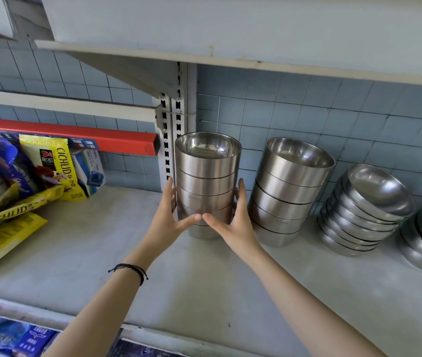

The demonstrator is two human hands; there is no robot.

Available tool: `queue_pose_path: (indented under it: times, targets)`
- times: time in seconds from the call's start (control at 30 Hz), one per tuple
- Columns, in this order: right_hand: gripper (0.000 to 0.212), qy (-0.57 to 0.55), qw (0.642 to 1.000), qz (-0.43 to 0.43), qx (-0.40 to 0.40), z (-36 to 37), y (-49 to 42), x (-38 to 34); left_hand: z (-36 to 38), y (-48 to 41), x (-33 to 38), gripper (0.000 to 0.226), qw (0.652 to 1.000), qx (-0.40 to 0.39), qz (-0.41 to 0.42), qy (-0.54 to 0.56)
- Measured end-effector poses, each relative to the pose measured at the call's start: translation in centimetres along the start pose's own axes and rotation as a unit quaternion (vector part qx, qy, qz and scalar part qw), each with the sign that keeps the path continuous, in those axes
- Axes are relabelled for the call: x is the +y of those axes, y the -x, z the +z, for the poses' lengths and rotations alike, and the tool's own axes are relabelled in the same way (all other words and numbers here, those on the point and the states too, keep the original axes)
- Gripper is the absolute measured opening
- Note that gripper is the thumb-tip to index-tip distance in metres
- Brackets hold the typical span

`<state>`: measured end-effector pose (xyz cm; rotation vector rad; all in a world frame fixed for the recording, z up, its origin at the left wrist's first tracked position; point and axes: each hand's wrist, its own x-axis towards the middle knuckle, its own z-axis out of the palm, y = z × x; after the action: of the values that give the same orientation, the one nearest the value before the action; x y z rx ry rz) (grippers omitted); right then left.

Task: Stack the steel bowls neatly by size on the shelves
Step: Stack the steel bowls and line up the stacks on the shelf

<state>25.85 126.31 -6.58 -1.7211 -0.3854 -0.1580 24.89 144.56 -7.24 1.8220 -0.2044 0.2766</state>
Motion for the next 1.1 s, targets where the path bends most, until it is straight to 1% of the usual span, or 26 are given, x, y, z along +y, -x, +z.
queue_pose_path:
  times: [0.1,0.2,0.27,0.5,0.63,0.73,0.77,0.8,0.87,0.9,0.97,1.03,1.1]
  targets:
    - [0.115,0.009,1.000,0.000,0.005,0.1,0.3,0.5,0.0,0.2,-0.7,0.103,1.000,0.011,-0.011,-0.012]
    - [0.108,0.009,1.000,0.005,0.007,0.0,0.0,0.7,0.1,0.1,-1.0,0.107,1.000,0.024,-0.018,0.004]
    - [0.105,0.012,1.000,0.007,0.008,0.0,-0.1,0.7,0.1,-0.1,-1.1,0.106,1.000,0.017,-0.018,0.006]
    - [0.105,0.037,0.999,0.023,-0.001,0.0,-0.4,0.9,0.6,-0.6,-1.1,0.113,1.000,0.002,-0.031,0.002]
    - [0.104,0.077,0.997,0.022,-0.022,-0.6,-0.2,0.6,-0.1,-0.7,-1.6,0.113,0.997,-0.046,-0.025,-0.060]
    - [0.107,0.130,0.990,0.031,-0.055,-1.4,-0.1,0.1,-0.9,-0.6,-1.3,0.109,0.984,-0.071,-0.030,-0.158]
    - [0.107,0.144,0.987,0.036,-0.065,-1.6,-0.1,0.0,-1.1,-0.4,-1.0,0.106,0.974,-0.080,-0.037,-0.209]
    - [0.108,0.160,0.984,0.041,-0.074,-1.8,-0.1,-0.2,-1.2,0.1,-0.5,0.102,0.956,-0.087,-0.050,-0.275]
    - [0.107,0.205,0.973,0.053,-0.092,-2.2,0.1,-1.0,-1.6,1.1,0.5,0.087,0.898,-0.099,-0.078,-0.421]
    - [0.106,0.232,0.965,0.068,-0.106,-2.4,0.4,-1.6,-1.7,1.7,1.2,0.079,0.869,-0.104,-0.088,-0.476]
    - [0.103,0.278,0.943,0.111,-0.147,-2.9,1.5,-2.8,-1.7,3.1,2.9,0.065,0.831,-0.110,-0.090,-0.538]
    - [0.099,0.337,0.909,0.146,-0.195,-3.8,2.8,-3.6,-1.3,4.4,4.0,0.057,0.803,-0.109,-0.058,-0.584]
    - [0.082,0.439,0.852,0.154,-0.239,-5.1,4.3,-4.3,-0.4,5.4,4.7,0.058,0.770,-0.123,-0.020,-0.625]
